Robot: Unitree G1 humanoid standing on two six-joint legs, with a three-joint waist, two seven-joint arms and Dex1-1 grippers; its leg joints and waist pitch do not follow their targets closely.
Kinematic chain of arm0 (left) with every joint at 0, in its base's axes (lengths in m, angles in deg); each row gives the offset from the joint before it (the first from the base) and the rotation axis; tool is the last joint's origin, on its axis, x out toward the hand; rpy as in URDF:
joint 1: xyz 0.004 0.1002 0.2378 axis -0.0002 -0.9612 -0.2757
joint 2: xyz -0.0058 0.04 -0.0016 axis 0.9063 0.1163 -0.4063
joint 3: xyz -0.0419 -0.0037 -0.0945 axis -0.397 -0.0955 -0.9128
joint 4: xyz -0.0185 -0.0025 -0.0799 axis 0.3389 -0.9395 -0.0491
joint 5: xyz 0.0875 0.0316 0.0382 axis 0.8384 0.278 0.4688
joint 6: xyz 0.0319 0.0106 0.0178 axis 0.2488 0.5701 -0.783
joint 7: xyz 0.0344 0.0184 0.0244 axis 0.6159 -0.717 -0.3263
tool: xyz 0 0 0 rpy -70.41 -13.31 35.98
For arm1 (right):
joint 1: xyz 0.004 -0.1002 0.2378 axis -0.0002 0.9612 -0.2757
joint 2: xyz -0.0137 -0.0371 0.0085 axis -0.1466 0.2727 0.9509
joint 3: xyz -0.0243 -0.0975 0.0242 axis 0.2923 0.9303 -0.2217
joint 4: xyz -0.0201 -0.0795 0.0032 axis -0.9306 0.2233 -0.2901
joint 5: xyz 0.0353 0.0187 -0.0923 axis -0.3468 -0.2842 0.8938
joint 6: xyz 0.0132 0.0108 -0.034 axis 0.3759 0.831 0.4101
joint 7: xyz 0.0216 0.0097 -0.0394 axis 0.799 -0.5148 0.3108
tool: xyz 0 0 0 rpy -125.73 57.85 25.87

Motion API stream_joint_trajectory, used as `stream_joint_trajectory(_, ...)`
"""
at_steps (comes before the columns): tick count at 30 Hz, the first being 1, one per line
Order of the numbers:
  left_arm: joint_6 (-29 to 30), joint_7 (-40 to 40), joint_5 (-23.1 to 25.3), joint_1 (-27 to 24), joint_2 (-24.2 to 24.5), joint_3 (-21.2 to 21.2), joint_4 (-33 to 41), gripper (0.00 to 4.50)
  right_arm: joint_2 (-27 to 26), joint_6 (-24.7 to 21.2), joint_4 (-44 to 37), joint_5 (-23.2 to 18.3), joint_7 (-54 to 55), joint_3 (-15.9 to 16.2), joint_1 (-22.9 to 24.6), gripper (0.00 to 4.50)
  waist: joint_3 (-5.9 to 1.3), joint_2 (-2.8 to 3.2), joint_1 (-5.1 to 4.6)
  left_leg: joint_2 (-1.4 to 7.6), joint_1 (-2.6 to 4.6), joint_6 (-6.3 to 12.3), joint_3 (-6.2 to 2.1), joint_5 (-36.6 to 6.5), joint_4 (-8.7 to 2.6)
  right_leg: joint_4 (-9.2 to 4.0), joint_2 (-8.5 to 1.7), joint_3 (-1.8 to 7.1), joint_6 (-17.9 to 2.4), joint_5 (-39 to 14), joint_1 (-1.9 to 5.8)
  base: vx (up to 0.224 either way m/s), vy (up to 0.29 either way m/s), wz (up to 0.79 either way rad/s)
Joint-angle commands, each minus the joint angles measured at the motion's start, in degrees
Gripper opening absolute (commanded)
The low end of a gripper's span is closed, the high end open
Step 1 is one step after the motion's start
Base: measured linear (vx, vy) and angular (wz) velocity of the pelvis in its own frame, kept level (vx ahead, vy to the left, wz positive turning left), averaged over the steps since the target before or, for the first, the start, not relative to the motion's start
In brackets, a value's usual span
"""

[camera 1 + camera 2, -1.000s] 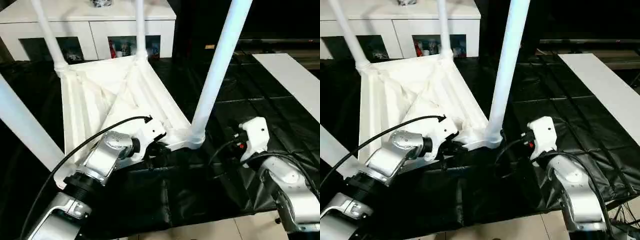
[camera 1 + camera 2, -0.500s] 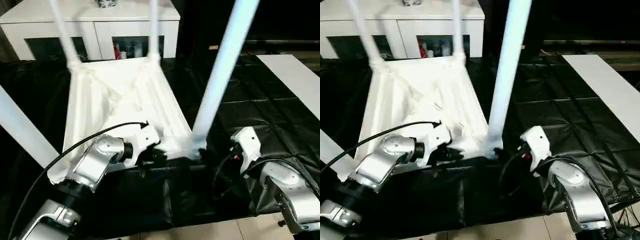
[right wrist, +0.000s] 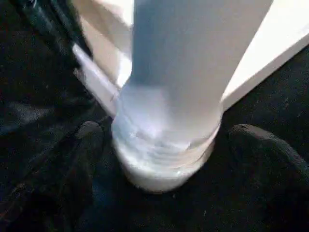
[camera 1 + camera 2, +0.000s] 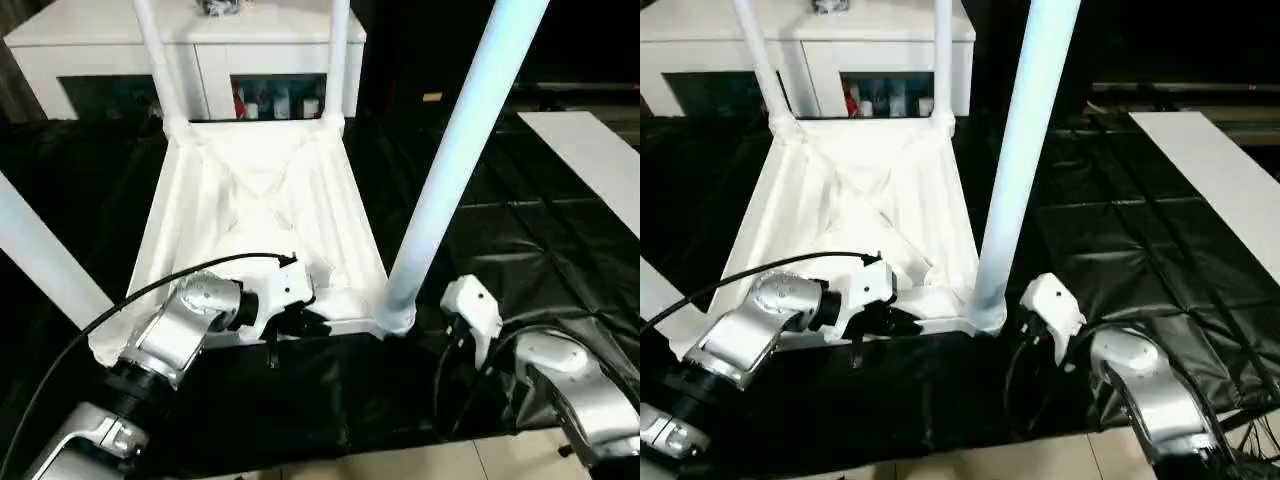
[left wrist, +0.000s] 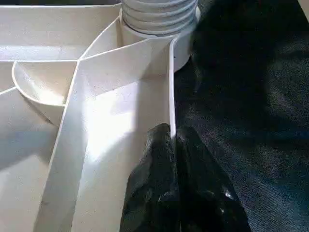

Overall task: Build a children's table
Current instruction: Rotate leg to tighten

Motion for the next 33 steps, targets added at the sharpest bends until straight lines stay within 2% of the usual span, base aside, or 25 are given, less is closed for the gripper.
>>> stream_joint_trajectory(1,-1.0,2.2,-0.7,-0.1,-0.9,2.0,-1.0,0.00,-0.6,1.2,1.0,0.0,-0.5,0.2,-1.4,4.43,-3.09,-0.85,-0.22,3.55,0.05,6.58,-1.04,-1.7,-4.23,-3.14,-4.53,2.17,-16.9,-0.3,2.83,0.000,0.000,0.00)
stream_joint_trajectory(6,-0.9,2.5,-0.8,-0.2,-0.7,1.8,-1.0,0.00,-1.4,2.3,2.4,-0.5,-0.9,0.2,-2.3,4.43,-3.36,-0.79,0.08,3.53,0.05,7.44,-1.00,1.1,-3.99,-2.60,-4.47,2.16,-17.5,4.1,2.90,0.000,0.000,0.00)
stream_joint_trajectory(12,-0.5,3.0,-0.8,-0.2,-0.5,2.0,-1.1,0.00,-1.9,3.1,4.3,-0.5,-1.6,0.3,-2.4,4.43,-3.25,-0.75,0.06,3.54,0.03,7.33,-0.94,-0.3,-4.04,-2.84,-4.48,2.13,-17.6,2.2,2.88,0.000,0.000,0.00)
stream_joint_trajectory(13,-0.6,3.0,-0.8,-0.1,-0.5,2.0,-1.2,0.00,-2.1,3.2,4.8,-0.6,-1.9,0.3,-2.5,4.17,-3.29,-0.78,0.07,3.51,0.03,7.22,-0.93,-0.3,-4.02,-2.80,-4.45,2.14,-17.6,2.2,2.93,0.000,0.000,0.00)
stream_joint_trajectory(16,-0.5,3.3,-0.8,0.0,-0.5,2.0,-1.3,0.00,-3.0,3.4,5.4,-1.3,-1.8,-0.2,-2.9,3.97,-3.37,-0.53,0.11,3.52,0.09,7.33,-0.96,0.3,-3.99,-2.66,-4.42,2.12,-17.8,3.4,2.89,0.000,0.000,0.00)
stream_joint_trajectory(28,-0.1,4.0,-0.9,0.2,-0.4,2.0,-1.4,0.00,-4.0,4.0,6.2,-2.3,-2.9,-0.7,-3.4,2.89,-3.44,-0.54,0.19,3.53,0.09,7.49,-0.93,0.7,-3.94,-2.51,-4.42,2.09,-18.3,4.8,2.97,0.000,0.000,0.00)
stream_joint_trajectory(33,0.3,4.3,-0.9,0.1,-0.1,2.0,-1.3,0.00,-3.7,4.2,6.4,-2.1,-3.3,-0.1,-3.3,2.71,-3.44,-0.50,0.22,3.56,0.17,7.21,-0.94,0.3,-3.98,-2.56,-4.42,2.10,-18.2,4.2,2.95,0.000,0.000,0.00)
